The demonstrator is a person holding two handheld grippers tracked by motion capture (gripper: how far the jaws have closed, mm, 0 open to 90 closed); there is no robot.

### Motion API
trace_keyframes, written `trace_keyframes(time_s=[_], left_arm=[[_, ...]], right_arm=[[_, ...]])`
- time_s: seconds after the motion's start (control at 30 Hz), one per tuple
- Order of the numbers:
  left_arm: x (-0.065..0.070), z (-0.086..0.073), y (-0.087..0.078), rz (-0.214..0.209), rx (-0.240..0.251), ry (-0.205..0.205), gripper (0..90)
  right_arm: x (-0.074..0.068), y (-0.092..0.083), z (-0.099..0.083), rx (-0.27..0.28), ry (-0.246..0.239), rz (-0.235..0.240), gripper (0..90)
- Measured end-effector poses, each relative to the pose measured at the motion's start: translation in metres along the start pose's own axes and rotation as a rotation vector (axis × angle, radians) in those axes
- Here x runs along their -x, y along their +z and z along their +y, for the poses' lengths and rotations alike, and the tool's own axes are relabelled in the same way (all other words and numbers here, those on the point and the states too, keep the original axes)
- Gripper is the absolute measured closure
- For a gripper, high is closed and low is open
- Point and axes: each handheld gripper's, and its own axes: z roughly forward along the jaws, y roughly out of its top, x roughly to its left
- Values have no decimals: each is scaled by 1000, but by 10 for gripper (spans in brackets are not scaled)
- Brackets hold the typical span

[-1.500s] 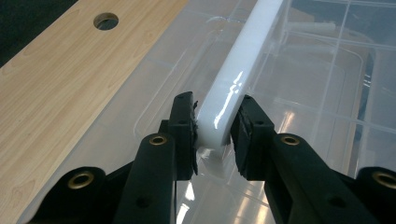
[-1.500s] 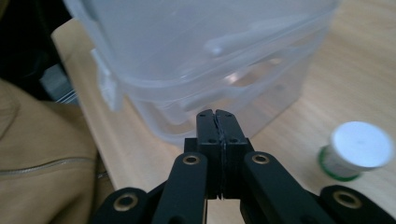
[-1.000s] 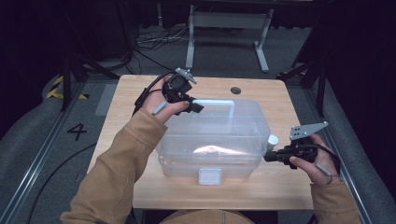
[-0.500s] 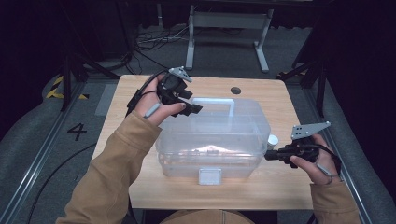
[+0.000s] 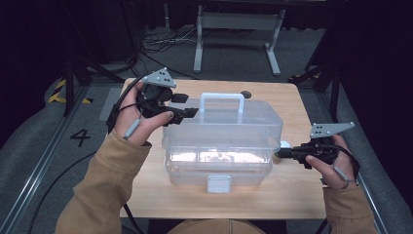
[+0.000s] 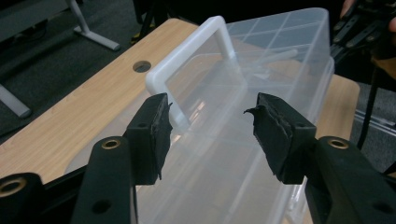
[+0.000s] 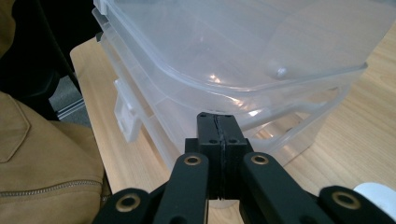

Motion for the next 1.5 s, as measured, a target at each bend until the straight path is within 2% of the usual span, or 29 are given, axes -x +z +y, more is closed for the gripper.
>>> trace_keyframes(time_s=[0.07,0.27,0.47,0.57,0.8,0.97,1.13,1.23,1.33,1.43,1.5], left_arm=[[2,-1,-2,0,7,-4,493],[13,-17,-15,-54,57,-13,549],[20,-29,-20,-65,82,-23,586],[23,-35,-20,-68,92,-22,582],[30,-49,-17,-79,110,-30,590],[33,-58,-6,-98,92,-42,587],[29,-66,0,-81,77,-56,588],[25,-72,4,-48,63,-72,593],[21,-76,6,-41,60,-79,604],[16,-81,9,-18,54,-96,610],[11,-84,12,-20,59,-116,607]], right_arm=[[0,-1,1,9,3,-5,900],[0,-4,9,68,25,-44,900],[0,-3,16,99,38,-72,900],[0,-2,20,115,42,-62,900],[3,-1,27,152,60,-70,900],[5,-1,30,195,84,-86,900],[5,0,33,230,96,-105,900],[6,1,33,249,107,-106,900],[6,1,33,264,111,-113,900],[6,2,33,270,111,-118,900],[6,2,33,275,109,-123,900]])
